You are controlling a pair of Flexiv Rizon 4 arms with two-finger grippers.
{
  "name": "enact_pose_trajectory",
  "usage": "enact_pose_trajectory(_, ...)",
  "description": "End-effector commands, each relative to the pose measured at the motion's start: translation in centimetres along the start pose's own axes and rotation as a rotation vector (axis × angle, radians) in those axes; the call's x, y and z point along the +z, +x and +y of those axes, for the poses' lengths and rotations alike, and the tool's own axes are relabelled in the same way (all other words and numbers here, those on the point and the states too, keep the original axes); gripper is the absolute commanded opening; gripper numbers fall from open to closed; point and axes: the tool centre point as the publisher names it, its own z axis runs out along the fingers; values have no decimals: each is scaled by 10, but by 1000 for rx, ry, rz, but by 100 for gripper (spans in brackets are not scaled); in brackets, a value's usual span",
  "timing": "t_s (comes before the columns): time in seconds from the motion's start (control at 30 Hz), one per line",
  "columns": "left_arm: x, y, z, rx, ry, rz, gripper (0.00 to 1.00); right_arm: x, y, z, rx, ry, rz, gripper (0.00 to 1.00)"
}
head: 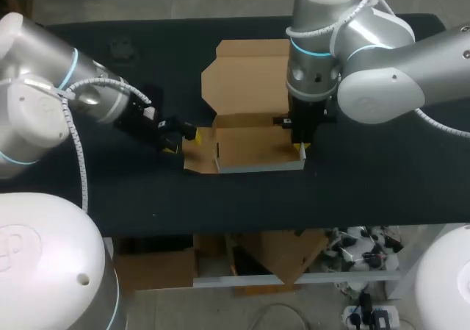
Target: Assemble the packaging by folding the flat box into shape, placing the metal phone stand inside, and closing the box properly
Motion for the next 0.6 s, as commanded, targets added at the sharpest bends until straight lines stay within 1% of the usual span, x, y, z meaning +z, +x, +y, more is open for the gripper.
enact_pose_trajectory(0.03, 13, -6, -9, -23, -17, -16, 82, 0, 1, 1, 1, 2, -3, 0)
enact_pose_trajectory(0.1, 16, -7, -9, -31, -16, -18, 77, 0, 1, 1, 1, 2, -3, 0)
enact_pose_trajectory(0.13, 17, -8, -10, -33, -16, -18, 73, 0, 1, 1, 1, 2, -3, 0)
enact_pose_trajectory(0.17, 18, -8, -10, -36, -16, -18, 71, 0, 1, 1, 1, 2, -3, 0)
enact_pose_trajectory(0.23, 20, -8, -10, -41, -18, -17, 65, 0, 1, 1, 1, 2, -3, 0)
enact_pose_trajectory(0.27, 21, -8, -10, -45, -18, -16, 58, 0, 1, 1, 1, 2, -3, 0)
enact_pose_trajectory(0.33, 22, -8, -11, -49, -18, -15, 50, 0, 1, 1, 1, 2, -3, 0)
enact_pose_trajectory(0.43, 25, -6, -10, -58, -19, -17, 45, 0, 1, 1, 1, 2, -3, 0)
enact_pose_trajectory(0.5, 26, -6, -10, -67, -21, -26, 38, 0, 1, 1, 1, 2, -3, 0)
enact_pose_trajectory(0.53, 27, -6, -10, -70, -22, -29, 22, 0, 1, 1, 1, 2, -3, 0)
enact_pose_trajectory(0.57, 27, -6, -10, -75, -23, -33, 16, 0, 1, 1, 1, 2, -3, 0)
enact_pose_trajectory(0.6, 27, -6, -10, -80, -24, -41, 2, 0, 1, 1, 1, 2, -3, 0)
